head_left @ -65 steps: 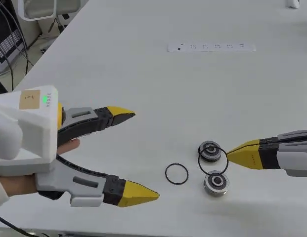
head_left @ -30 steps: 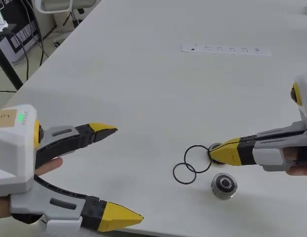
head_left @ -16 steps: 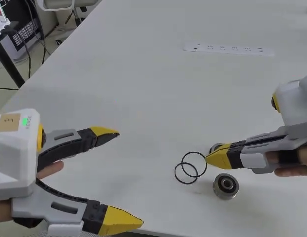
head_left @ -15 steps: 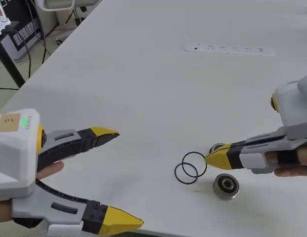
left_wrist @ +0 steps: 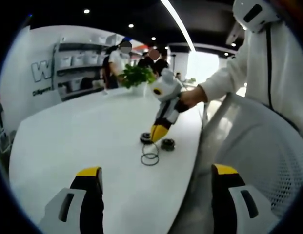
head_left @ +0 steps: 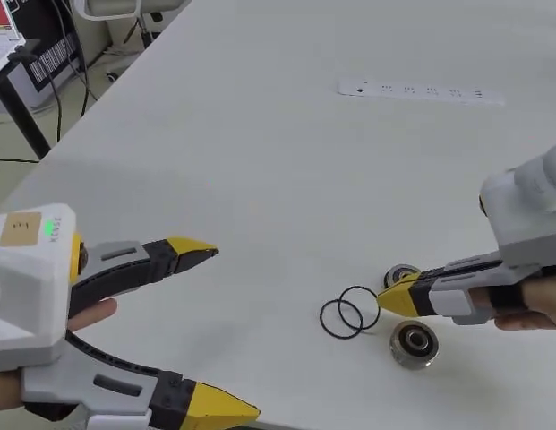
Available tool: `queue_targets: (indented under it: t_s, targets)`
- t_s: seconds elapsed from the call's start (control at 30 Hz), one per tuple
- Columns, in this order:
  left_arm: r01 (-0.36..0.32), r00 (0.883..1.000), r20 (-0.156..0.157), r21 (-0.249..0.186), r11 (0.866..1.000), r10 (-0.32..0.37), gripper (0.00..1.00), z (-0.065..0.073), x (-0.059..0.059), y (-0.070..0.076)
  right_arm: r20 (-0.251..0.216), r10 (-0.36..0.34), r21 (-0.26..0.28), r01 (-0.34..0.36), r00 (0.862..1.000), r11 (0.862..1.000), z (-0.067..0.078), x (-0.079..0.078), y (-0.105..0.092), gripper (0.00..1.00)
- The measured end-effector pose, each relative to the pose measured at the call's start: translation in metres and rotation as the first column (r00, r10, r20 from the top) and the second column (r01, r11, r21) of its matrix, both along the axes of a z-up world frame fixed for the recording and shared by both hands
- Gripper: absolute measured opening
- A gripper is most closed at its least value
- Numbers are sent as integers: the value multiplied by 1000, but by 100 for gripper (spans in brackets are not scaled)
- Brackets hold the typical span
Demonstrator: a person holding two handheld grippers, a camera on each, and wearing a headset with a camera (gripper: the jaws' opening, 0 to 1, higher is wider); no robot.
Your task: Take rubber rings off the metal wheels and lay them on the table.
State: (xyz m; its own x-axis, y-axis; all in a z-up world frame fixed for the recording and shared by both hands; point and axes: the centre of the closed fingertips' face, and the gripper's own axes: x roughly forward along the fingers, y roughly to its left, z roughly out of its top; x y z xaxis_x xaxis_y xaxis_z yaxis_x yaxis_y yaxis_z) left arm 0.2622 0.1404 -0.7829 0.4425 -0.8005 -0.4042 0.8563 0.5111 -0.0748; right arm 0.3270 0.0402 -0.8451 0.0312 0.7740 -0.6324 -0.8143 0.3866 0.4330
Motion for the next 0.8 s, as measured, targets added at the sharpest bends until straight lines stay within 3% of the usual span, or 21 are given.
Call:
queue_targets:
  t_s: [0.57,0.8]
  targets:
    - [7,1000,-21,4,1000,-7,93,-5,-1,-2,33,1,-45,1,999,999,-8,5,-7,1]
    - [3,1000,-12,6,1000,-3,93,-5,0,-1,34,-15,-62,18,999,998,-7,7,-17,1]
